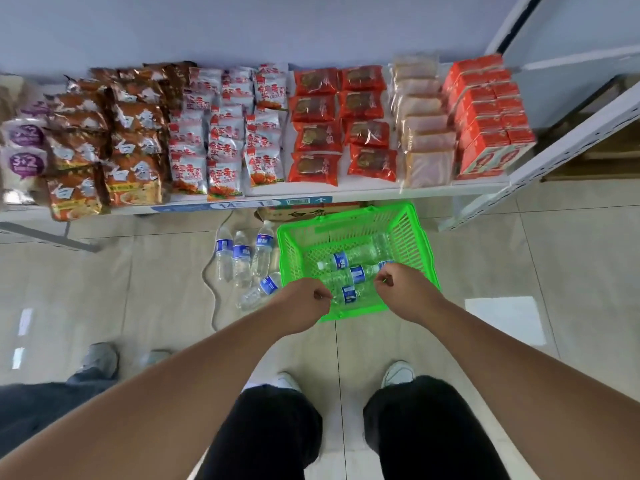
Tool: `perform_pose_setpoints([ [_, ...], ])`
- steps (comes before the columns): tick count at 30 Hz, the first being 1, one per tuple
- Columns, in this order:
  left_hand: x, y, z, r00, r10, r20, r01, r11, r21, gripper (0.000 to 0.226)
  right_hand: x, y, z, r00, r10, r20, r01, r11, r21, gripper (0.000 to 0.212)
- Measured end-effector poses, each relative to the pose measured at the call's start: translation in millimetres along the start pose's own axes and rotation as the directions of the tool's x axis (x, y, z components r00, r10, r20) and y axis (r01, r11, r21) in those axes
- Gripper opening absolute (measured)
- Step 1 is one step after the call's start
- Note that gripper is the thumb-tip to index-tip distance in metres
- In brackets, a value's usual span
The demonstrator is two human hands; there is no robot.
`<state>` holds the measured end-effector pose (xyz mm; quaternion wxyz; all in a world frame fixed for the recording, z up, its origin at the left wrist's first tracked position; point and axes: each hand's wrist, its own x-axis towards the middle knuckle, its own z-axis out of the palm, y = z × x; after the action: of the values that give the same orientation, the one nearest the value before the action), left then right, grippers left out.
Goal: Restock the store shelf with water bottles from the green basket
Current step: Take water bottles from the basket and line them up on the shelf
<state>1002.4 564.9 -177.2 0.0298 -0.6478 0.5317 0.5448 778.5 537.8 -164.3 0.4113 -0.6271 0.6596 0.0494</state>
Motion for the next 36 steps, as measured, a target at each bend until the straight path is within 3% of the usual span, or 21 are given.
perform_pose_setpoints([
  [4,99,-35,47,1.0,-0.011,-0.027,0.01,1.0,-0.02,0.017,76,52,61,1.0,0.015,-0.012,-0.015,1.0,-0.011,0.018],
  [11,258,-110,124,1.0,0.01,-0.01,-0.008,0.983,0.185,0.026,196,138,138,0.997,0.001,-0.081,-0.002,1.0,-0.003,0.01],
  [22,341,-179,163,0.988,-0.139,0.059,0.115,0.945,0.307,0.028,244,167,169,0.996,-0.01,0.094,0.019,0.995,-0.098,0.031],
  [28,365,-177,177,0.967,-0.248,0.057,0.24,0.963,0.119,0.047,250,148,163,0.992,-0.102,0.068,0.104,0.994,-0.039,0.032],
  [32,384,-194,191,0.942,-0.315,0.112,0.319,0.948,-0.018,0.043,255,139,162,0.986,-0.134,0.097,0.134,0.991,-0.001,0.026],
  [36,400,-203,203,0.924,-0.361,0.129,0.383,0.886,-0.263,0.041,259,127,168,0.977,-0.164,0.136,0.158,0.986,0.055,0.025],
])
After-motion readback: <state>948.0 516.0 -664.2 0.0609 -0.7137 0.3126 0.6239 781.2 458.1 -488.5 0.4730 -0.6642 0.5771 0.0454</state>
